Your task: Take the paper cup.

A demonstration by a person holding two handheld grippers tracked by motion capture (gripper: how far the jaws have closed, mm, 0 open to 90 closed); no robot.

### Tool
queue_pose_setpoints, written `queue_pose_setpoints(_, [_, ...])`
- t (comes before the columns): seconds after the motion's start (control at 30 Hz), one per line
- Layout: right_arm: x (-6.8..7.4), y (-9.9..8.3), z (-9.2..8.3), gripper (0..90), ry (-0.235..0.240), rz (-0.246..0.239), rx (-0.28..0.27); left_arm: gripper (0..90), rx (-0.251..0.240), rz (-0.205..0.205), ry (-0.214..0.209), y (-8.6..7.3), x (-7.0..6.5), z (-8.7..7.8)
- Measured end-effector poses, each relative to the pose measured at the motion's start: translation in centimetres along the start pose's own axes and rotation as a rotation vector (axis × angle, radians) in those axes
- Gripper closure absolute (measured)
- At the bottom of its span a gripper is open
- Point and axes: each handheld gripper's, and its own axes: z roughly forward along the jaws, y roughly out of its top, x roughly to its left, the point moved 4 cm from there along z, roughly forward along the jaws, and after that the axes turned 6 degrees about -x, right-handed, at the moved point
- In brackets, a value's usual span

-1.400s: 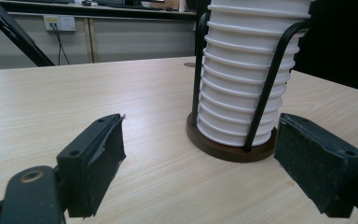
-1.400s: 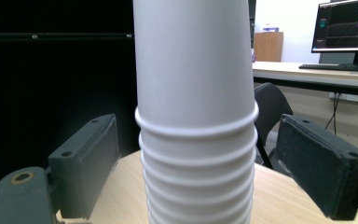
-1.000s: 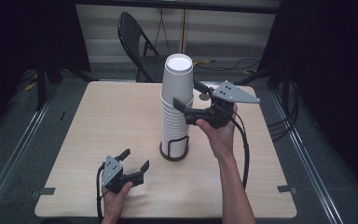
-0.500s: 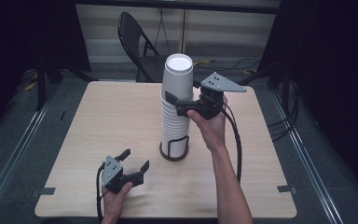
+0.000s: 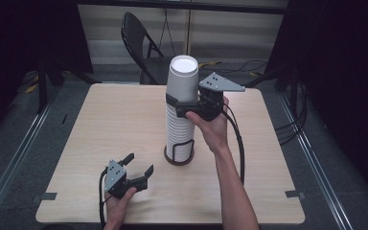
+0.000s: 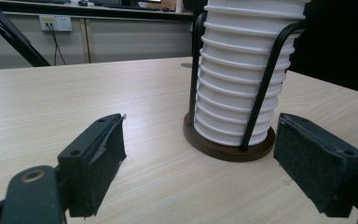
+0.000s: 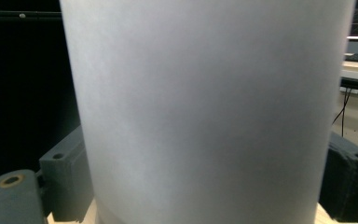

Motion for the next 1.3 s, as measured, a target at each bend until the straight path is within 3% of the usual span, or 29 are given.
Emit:
queue_pose_setpoints(0.73, [-0.1,0.3,0.1,11.9,-0.001,-0.026,0.007,16.5,0.001,0.004,-0.002,0.0,0.0,0.0])
queue_pose_setpoints(0.83, [0.1,0.9,-0.2,12.3,0.008,-0.014,-0.034,16.5,0.001,0.003,-0.003,0.0,0.0,0.0])
queue_pose_setpoints(1.0, [0.1,1.7,-0.2,12.6,0.003,-0.031,-0.039,16.5,0.0,0.002,-0.002,0.0,0.0,0.0])
queue_pose_setpoints(1.13, [0.1,2.8,-0.4,13.4,-0.01,-0.028,-0.081,16.5,0.001,0.003,-0.003,0.0,0.0,0.0])
queue_pose_setpoints(1.3, [0.1,3.7,-0.4,14.1,0.011,-0.021,-0.085,16.6,0.003,0.003,-0.001,0.0,0.0,0.0])
